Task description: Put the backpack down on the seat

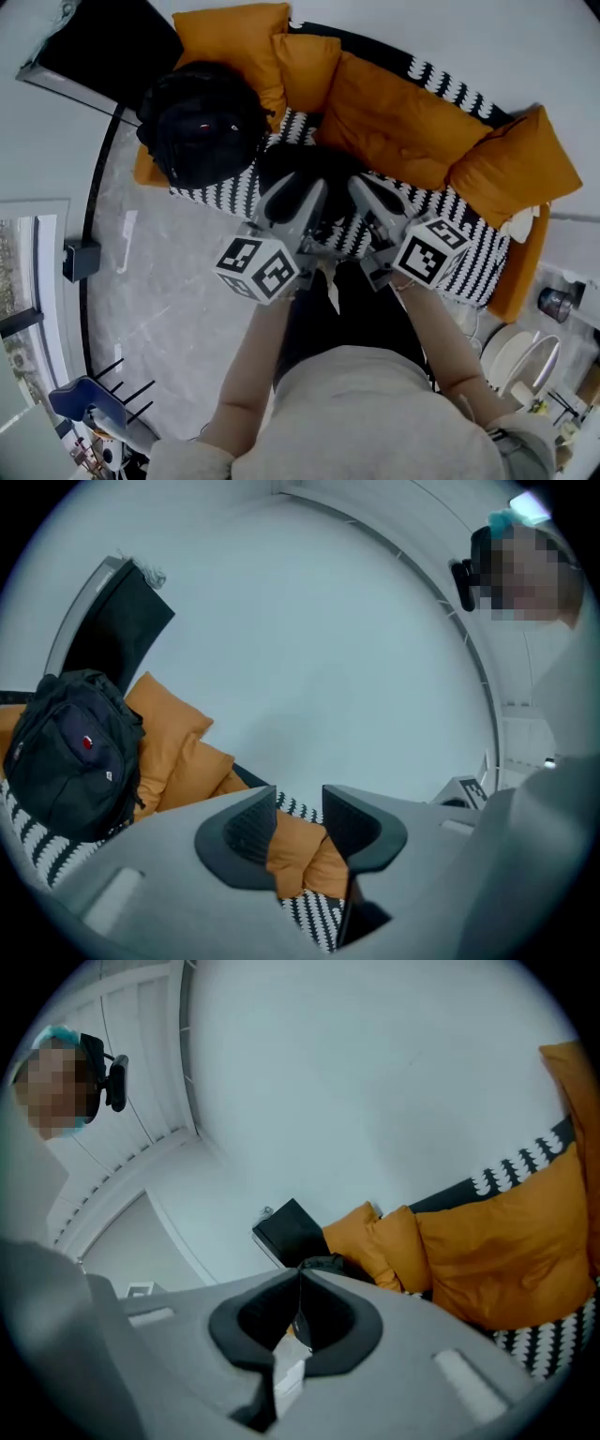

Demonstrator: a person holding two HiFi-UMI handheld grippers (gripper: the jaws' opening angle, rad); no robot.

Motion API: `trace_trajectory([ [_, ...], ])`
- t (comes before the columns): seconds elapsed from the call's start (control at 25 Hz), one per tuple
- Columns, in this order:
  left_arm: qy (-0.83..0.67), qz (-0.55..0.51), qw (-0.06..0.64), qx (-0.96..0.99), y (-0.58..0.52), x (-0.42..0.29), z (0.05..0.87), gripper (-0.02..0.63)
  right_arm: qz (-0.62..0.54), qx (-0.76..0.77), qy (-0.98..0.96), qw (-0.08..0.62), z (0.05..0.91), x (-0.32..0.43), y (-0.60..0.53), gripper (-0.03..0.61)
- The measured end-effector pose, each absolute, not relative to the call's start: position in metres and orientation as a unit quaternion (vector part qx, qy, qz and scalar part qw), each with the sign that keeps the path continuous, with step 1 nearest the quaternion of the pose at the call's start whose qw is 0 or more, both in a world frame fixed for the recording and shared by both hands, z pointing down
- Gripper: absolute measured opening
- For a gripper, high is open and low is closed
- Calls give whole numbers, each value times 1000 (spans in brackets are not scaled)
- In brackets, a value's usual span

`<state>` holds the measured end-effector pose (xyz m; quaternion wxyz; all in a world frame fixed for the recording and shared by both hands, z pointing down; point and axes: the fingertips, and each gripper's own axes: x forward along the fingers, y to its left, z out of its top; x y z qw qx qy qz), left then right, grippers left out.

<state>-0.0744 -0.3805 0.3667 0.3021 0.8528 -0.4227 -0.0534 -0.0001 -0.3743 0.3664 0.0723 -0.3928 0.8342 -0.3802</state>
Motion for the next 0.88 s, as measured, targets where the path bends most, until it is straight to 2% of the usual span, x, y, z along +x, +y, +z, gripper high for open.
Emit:
trace_trajectory([
  [0.16,-405,-66,290,864,-366,-68,339,78,-363,-388,843,81,338,-6,-368,5],
  [0.32,-388,-74,294,870,-361,-70,322,40,-346,-376,855,89,307,-10,-361,3],
  [0.52,-377,-97,286,876,-355,-78,293,8,-318,-344,879,90,271,-20,-344,3],
  [0.88,-343,-102,261,897,-349,-76,255,8,-266,-344,895,104,234,-23,-341,3],
])
